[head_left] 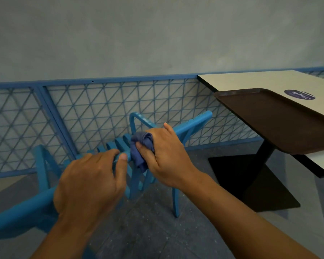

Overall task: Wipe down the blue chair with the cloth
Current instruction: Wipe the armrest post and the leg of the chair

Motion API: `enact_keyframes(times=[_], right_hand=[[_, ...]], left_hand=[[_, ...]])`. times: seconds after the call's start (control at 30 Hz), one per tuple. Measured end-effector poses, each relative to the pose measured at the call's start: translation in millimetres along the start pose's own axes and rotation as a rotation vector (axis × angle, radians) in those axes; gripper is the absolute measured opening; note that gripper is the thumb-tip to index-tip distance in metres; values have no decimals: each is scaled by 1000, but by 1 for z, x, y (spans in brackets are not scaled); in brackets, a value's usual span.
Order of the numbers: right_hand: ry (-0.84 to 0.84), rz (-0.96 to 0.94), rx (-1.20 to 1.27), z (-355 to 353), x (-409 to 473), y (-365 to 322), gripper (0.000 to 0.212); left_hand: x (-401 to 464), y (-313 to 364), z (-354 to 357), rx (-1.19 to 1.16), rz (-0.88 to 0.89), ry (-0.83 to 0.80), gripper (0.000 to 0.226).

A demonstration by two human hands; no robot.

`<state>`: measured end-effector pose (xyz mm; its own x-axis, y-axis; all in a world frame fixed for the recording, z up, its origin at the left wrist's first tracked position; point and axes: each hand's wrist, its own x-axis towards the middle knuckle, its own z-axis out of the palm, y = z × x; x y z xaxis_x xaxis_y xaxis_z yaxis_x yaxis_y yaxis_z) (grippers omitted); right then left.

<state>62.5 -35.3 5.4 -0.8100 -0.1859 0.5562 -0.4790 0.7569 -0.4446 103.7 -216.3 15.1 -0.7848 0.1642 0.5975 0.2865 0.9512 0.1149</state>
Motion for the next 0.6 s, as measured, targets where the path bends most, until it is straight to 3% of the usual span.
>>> enact_keyframes(times=[0.23,0.43,0.6], right_hand=[[-23,-42,-31,27,-1,-32,28],[-77,-67,56,18,-3,-23,27],[-110,-105,-18,3,-3,-10,27]], left_hand=[[0,-48,-1,-65,-149,60,53],[11,-35,-6,-44,-193,64,33],[20,-23,0,-95,-133,9,31]])
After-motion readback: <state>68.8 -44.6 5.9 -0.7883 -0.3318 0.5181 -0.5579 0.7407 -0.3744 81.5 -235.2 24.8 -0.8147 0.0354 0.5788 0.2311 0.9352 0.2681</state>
